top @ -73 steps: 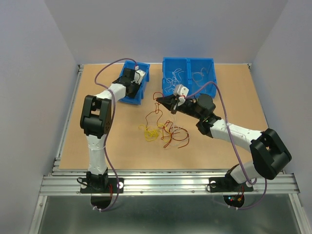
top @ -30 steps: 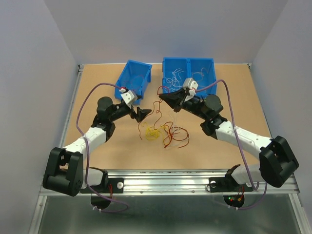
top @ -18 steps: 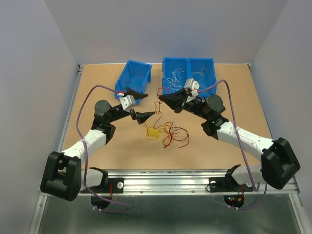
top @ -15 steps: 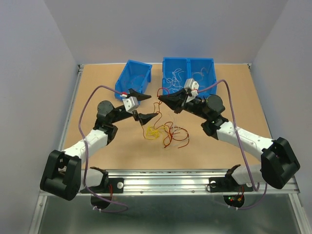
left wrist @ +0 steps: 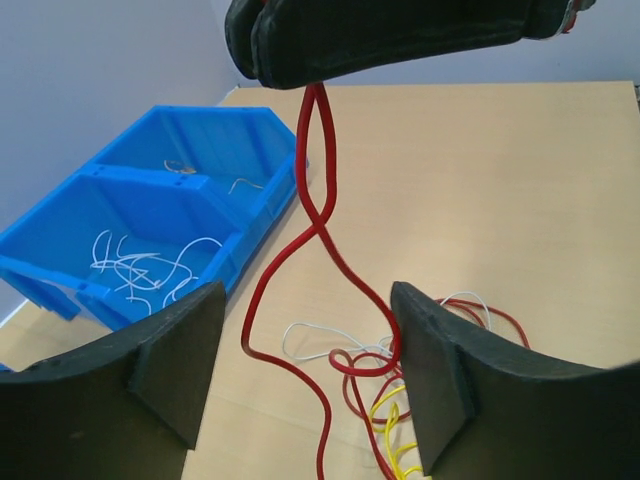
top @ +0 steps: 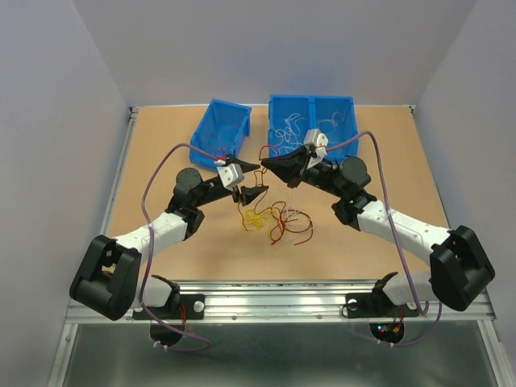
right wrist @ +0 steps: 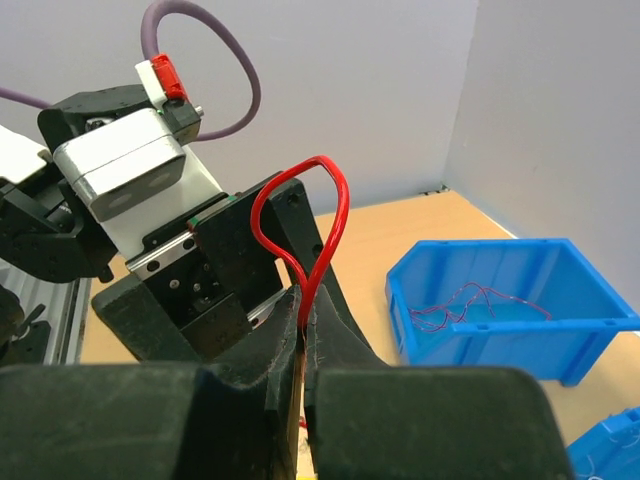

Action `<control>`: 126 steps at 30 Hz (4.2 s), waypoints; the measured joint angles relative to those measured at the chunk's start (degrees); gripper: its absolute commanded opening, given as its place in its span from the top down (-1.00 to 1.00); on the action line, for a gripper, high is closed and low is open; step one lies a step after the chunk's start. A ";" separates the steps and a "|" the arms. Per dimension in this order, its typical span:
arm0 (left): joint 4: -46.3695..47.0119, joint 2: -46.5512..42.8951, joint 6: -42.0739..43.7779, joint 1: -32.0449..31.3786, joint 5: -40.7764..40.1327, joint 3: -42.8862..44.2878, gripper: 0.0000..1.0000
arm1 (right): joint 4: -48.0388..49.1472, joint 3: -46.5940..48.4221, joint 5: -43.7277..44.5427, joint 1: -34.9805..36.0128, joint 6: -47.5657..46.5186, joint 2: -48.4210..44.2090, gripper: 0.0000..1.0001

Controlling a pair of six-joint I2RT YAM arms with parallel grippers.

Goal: Untangle the cables

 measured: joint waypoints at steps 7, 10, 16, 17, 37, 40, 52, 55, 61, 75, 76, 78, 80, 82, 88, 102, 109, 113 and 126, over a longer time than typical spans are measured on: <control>0.04 1.25 1.46 -0.09 -2.14 0.00 0.52 | 0.39 0.00 1.40 0.00 1.57 0.35 0.99; -0.13 1.60 1.38 -0.11 -2.71 0.00 1.00 | 0.55 0.00 1.81 0.00 1.92 0.55 0.96; -2.47 0.90 0.04 -0.09 -4.94 0.52 1.00 | 1.27 0.00 2.36 0.00 1.38 0.79 -0.36; -3.69 0.50 -0.20 -0.09 -5.49 0.98 1.00 | 1.42 0.00 2.58 0.00 1.25 0.79 -0.55; -33.46 -8.02 -8.70 6.84 -16.48 39.78 1.00 | 0.31 7.48 -8.04 -0.02 -4.07 17.20 -0.01; -36.20 -7.48 -8.76 7.58 -19.28 45.48 1.00 | -0.98 10.60 -10.08 -0.02 -4.39 18.93 0.17; -37.70 -4.55 -7.93 7.85 -36.87 62.90 1.00 | -9.22 14.16 -12.00 -0.02 -9.07 20.90 0.89; -37.68 -2.91 -7.13 8.63 -40.44 62.95 1.00 | -9.88 14.14 -11.58 -0.02 -10.08 20.70 0.92; -38.10 3.61 -6.73 12.41 -43.45 62.95 1.00 | -10.91 13.92 -10.29 -0.02 -11.30 18.75 0.03; -40.65 20.48 -8.13 19.61 -37.90 63.78 1.00 | -10.84 13.90 -6.23 -0.02 -11.56 17.55 -0.41; -40.61 21.03 -8.15 19.61 -37.55 63.78 1.00 | -10.82 13.88 -5.92 -0.02 -11.54 17.55 -0.41; -40.28 22.05 -8.28 19.58 -37.05 63.78 1.00 | -10.82 13.81 -5.20 -0.02 -11.43 17.55 -0.41; -39.65 23.08 -8.44 19.54 -36.46 63.78 1.00 | -10.82 13.79 -4.68 -0.02 -11.39 17.55 -0.41; -39.15 23.91 -8.57 19.54 -36.17 63.78 1.00 | -10.80 13.44 -4.04 -0.02 -11.37 17.27 -0.41; -38.82 24.81 -8.74 19.56 -36.11 63.78 1.00 | -10.82 12.02 -2.49 -0.02 -11.34 15.80 -0.41; -35.80 24.00 -8.79 19.17 -34.58 63.76 1.00 | -10.40 9.97 -1.27 -0.02 -11.34 13.38 -0.41; -33.55 27.36 -8.59 18.36 -37.38 63.06 1.00 | -10.32 7.93 -0.55 -0.02 -11.39 11.43 -0.41; -31.52 29.38 -8.41 18.01 -37.62 57.29 1.00 | -10.29 7.28 -0.37 -0.02 -11.39 10.12 -0.41; -28.20 38.84 -1.31 17.18 -42.71 52.35 1.00 | -9.44 6.27 -0.13 -0.02 -11.43 8.37 -0.41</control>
